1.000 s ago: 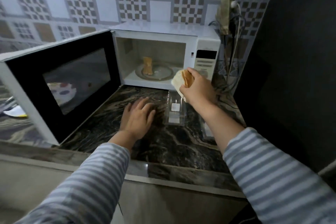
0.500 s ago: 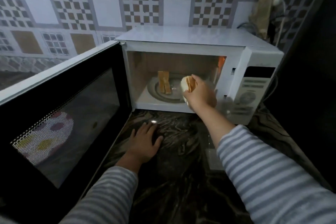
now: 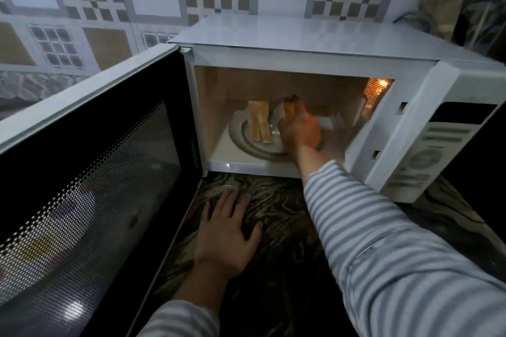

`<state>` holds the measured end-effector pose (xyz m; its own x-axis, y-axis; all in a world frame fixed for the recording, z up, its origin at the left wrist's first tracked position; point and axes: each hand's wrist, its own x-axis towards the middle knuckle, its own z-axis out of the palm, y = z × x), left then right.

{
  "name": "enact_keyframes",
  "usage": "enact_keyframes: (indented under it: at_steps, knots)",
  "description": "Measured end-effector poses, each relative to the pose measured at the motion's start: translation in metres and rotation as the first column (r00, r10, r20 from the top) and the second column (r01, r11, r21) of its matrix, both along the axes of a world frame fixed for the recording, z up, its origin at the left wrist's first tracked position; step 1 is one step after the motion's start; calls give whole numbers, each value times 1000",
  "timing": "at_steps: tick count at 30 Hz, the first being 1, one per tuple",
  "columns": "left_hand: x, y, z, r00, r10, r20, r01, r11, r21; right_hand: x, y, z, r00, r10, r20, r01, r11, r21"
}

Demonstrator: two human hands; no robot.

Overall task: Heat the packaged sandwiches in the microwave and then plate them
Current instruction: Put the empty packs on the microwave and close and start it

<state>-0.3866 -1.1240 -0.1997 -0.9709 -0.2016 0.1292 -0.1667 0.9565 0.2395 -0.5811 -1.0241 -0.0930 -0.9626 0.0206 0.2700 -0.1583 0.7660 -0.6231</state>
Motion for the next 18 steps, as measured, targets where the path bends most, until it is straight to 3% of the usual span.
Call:
enact_keyframes:
  at_steps: [7,14,18]
  knots:
    - [1,1,0,1000,2,-13,-2,1000,-7,-7,-4,-5,998,59,27,-59,998,13]
    - [1,2,0,999,-13,30,13,1000,8,19,16,14,995,-52,83,51,999,20]
    - [3,5,5,998,-6,68,6,1000,0,57,46,21,993,56,103,-67,992,110]
